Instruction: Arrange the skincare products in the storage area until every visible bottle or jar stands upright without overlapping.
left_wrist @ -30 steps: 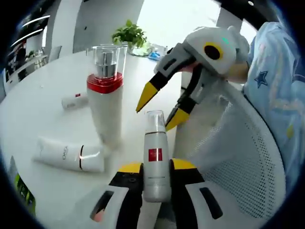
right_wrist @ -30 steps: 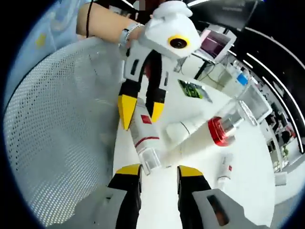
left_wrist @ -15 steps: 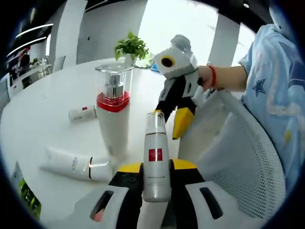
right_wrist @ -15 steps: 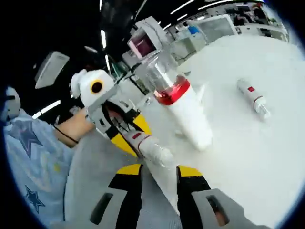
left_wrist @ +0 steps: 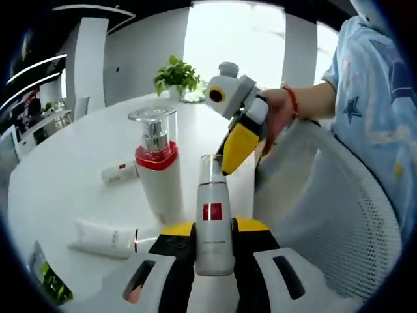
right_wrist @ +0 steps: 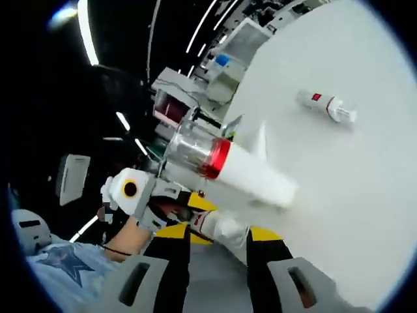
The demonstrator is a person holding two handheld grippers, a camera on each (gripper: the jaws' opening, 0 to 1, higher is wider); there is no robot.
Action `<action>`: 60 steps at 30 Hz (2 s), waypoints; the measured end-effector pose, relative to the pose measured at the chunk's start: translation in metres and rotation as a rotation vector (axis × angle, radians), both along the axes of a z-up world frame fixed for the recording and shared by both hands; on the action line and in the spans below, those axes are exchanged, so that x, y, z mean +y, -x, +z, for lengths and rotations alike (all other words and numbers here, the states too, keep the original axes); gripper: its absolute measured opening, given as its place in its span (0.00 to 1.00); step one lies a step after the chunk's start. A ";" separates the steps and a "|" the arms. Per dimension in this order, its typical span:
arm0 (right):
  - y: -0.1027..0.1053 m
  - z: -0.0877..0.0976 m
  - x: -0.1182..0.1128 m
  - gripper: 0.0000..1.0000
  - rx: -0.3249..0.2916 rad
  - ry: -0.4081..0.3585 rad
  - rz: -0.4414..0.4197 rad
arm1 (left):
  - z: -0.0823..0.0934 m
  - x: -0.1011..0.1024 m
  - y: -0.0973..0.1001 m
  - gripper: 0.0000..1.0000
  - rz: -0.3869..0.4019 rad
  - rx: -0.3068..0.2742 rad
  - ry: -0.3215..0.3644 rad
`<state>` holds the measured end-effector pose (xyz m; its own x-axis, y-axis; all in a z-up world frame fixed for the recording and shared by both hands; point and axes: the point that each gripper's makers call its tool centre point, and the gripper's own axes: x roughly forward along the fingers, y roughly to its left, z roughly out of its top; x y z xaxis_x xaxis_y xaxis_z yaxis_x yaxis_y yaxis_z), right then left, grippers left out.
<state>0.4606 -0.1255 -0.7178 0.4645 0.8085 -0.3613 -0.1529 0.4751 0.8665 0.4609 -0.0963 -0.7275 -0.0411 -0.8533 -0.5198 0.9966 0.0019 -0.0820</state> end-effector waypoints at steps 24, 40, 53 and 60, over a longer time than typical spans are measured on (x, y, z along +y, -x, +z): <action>0.016 0.031 0.028 0.14 -0.472 0.204 0.333 | 0.000 -0.002 0.032 0.21 -0.080 0.294 -0.009; 0.016 0.026 0.034 0.15 -0.686 0.347 0.445 | -0.011 -0.003 0.031 0.22 -0.113 0.175 -0.038; 0.000 0.026 0.029 0.13 -0.645 0.367 0.311 | -0.004 -0.013 0.010 0.23 0.008 0.105 0.016; 0.003 0.025 0.032 0.12 -0.732 0.495 0.375 | -0.011 -0.020 0.012 0.24 0.001 0.074 0.010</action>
<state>0.4578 -0.0933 -0.6929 0.4527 0.7839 -0.4249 -0.7930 0.5718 0.2101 0.4487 -0.1166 -0.7382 -0.0785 -0.8585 -0.5067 0.9878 0.0016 -0.1558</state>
